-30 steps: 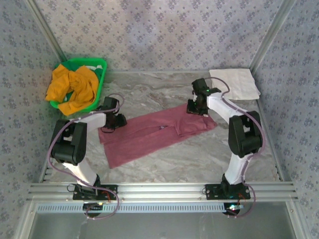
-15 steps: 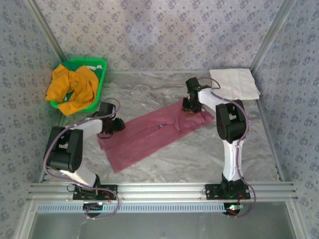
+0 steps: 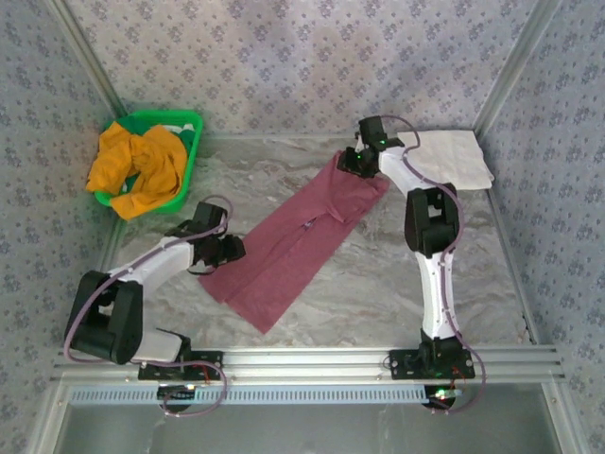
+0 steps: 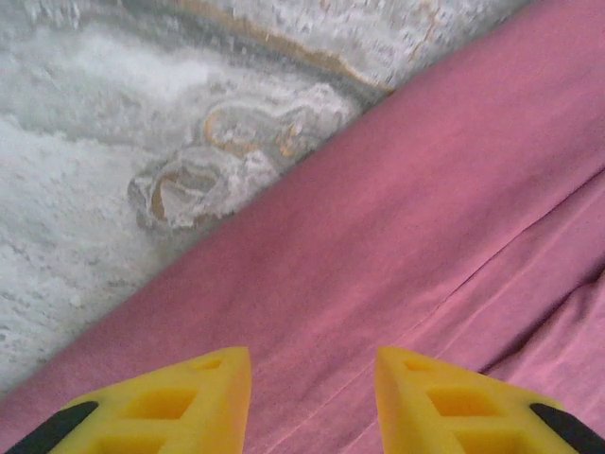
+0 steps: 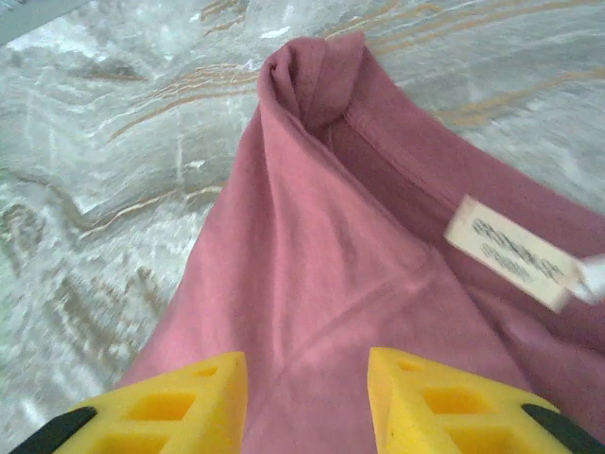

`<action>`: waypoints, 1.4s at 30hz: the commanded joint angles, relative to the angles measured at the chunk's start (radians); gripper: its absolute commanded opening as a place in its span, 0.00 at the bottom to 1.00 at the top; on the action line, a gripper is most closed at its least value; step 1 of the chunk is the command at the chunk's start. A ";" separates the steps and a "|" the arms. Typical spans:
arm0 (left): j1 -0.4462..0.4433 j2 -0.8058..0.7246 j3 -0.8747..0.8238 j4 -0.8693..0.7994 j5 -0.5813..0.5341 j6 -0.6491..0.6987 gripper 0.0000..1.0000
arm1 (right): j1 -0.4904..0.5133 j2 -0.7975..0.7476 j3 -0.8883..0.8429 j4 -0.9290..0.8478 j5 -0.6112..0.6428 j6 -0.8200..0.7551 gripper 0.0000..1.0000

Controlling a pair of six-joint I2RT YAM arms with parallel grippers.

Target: Fold and stack the t-shirts

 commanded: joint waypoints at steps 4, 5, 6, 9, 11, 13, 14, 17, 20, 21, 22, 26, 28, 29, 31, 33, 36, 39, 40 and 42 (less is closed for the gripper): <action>0.016 0.132 0.145 0.010 0.006 0.066 0.38 | 0.001 -0.291 -0.314 0.044 0.085 0.029 0.42; 0.016 0.156 0.160 0.016 0.007 0.074 0.37 | 0.001 -0.310 -0.358 0.052 0.091 0.036 0.41; 0.017 0.182 0.177 0.023 0.009 0.084 0.37 | 0.005 -0.320 -0.397 0.055 0.101 0.045 0.41; 0.018 0.241 0.209 0.042 0.005 0.104 0.36 | 0.016 -0.318 -0.461 0.063 0.116 0.054 0.38; 0.019 0.272 0.218 0.054 0.010 0.114 0.36 | 0.022 -0.303 -0.478 0.077 0.111 0.057 0.37; 0.019 0.298 0.215 0.071 0.016 0.116 0.36 | 0.032 -0.274 -0.471 0.079 0.108 0.058 0.35; 0.019 0.309 0.210 0.080 0.016 0.115 0.36 | 0.037 -0.258 -0.462 0.079 0.104 0.056 0.35; 0.019 0.325 0.186 0.103 0.012 0.108 0.35 | 0.048 -0.213 -0.439 0.085 0.093 0.055 0.33; 0.022 0.326 0.148 0.115 0.006 0.092 0.35 | 0.055 -0.158 -0.407 0.088 0.079 0.055 0.31; 0.022 0.322 0.135 0.118 0.007 0.086 0.35 | 0.057 -0.139 -0.392 0.092 0.068 0.054 0.31; 0.022 0.315 0.116 0.123 0.011 0.077 0.34 | 0.061 -0.114 -0.376 0.100 0.057 0.050 0.31; 0.008 0.246 0.023 0.147 0.064 0.009 0.33 | 0.067 0.002 -0.253 0.102 0.005 0.046 0.30; -0.013 0.210 -0.015 0.139 0.081 -0.019 0.33 | 0.067 0.064 -0.165 0.100 -0.018 0.052 0.29; -0.026 0.192 -0.031 0.126 0.085 -0.031 0.33 | 0.066 0.106 -0.103 0.090 -0.037 0.052 0.29; -0.048 0.150 -0.061 0.109 0.076 -0.054 0.33 | 0.064 0.182 0.017 0.071 -0.071 0.058 0.29; -0.067 0.103 -0.087 0.113 0.075 -0.075 0.33 | 0.060 0.247 0.158 0.039 -0.117 0.084 0.29; -0.088 0.056 -0.081 0.103 0.079 -0.085 0.34 | 0.049 0.284 0.306 -0.025 -0.163 0.078 0.32; -0.091 0.030 -0.044 0.084 0.058 -0.075 0.34 | 0.048 0.197 0.277 -0.040 -0.164 0.065 0.34; -0.091 0.027 -0.026 0.087 0.051 -0.066 0.34 | 0.049 0.147 0.225 -0.025 -0.160 0.063 0.35; -0.091 0.037 0.011 0.096 0.045 -0.047 0.34 | 0.054 0.042 0.106 0.011 -0.143 0.043 0.36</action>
